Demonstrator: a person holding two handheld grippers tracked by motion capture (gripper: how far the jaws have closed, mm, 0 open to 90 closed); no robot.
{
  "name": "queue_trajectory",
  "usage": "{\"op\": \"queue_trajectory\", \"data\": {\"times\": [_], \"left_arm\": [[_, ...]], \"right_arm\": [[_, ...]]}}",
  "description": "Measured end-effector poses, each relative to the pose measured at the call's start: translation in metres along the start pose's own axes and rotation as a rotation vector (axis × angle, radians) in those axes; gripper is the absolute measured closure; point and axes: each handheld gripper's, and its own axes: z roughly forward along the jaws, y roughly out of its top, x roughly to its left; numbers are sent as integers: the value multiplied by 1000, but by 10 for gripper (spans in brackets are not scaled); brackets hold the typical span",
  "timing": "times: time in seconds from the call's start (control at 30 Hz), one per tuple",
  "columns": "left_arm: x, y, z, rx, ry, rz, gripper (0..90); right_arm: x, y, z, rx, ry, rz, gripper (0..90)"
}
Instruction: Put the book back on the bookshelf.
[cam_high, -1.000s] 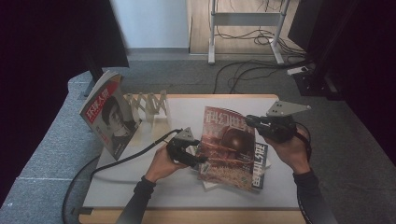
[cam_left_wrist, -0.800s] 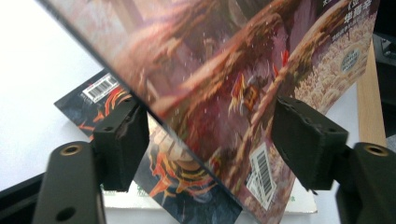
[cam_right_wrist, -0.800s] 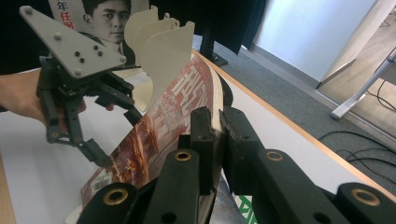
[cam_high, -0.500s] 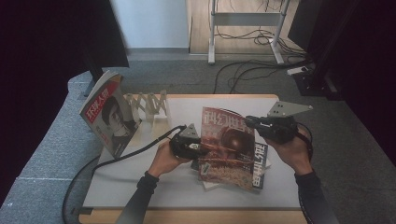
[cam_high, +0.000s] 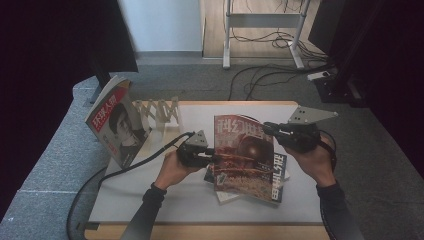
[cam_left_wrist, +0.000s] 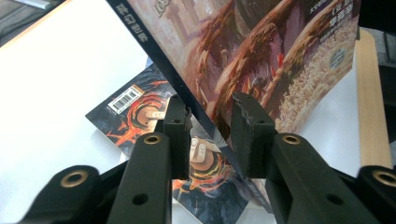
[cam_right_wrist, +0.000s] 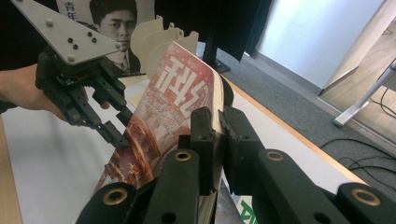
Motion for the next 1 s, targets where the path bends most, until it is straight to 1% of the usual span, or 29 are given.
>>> {"op": "queue_trajectory", "data": {"times": [0.03, 0.23, 0.33, 0.4, 0.43, 0.5, 0.57, 0.63, 0.7, 0.73, 0.8, 0.83, 0.93, 1.0], "left_arm": [[0, 0, -1, 3, -3, 3, 706], [-1, 2, -7, -12, -15, 4, 745], [-2, 3, -12, -36, -22, 2, 761], [-3, 4, -16, -52, -12, 4, 771], [-3, 5, -19, -64, 3, 6, 782], [-4, 5, -23, -69, 29, 17, 809], [-6, 5, -26, -46, 48, 39, 823], [-7, 5, -27, -40, 41, 47, 823], [-9, 6, -28, -22, 32, 61, 820], [-10, 8, -29, -5, 29, 70, 815], [-12, 13, -30, 29, 34, 89, 811], [-13, 17, -31, 58, 37, 106, 804], [-16, 27, -32, 98, 40, 126, 783], [-17, 34, -34, 102, 34, 131, 770]], "right_arm": [[0, 0, 0, 1, -2, -2, 818], [-1, 1, 0, -2, -8, -5, 817], [-1, 2, -1, -8, -13, -6, 817], [-1, 3, -2, -15, -15, -6, 817], [-1, 4, -2, -22, -18, -6, 818], [-1, 6, -4, -36, -23, -7, 818], [0, 7, -5, -40, -19, -10, 818], [0, 6, -4, -30, -28, -22, 811], [-2, 4, -5, -36, -24, -11, 805], [-3, 3, -6, -39, -21, -6, 800], [-4, 2, -8, -36, -21, -5, 796], [-4, 2, -9, -35, -21, -6, 796], [-4, 2, -10, -29, -25, -13, 793], [-4, 2, -11, -31, -26, -12, 791]]}}
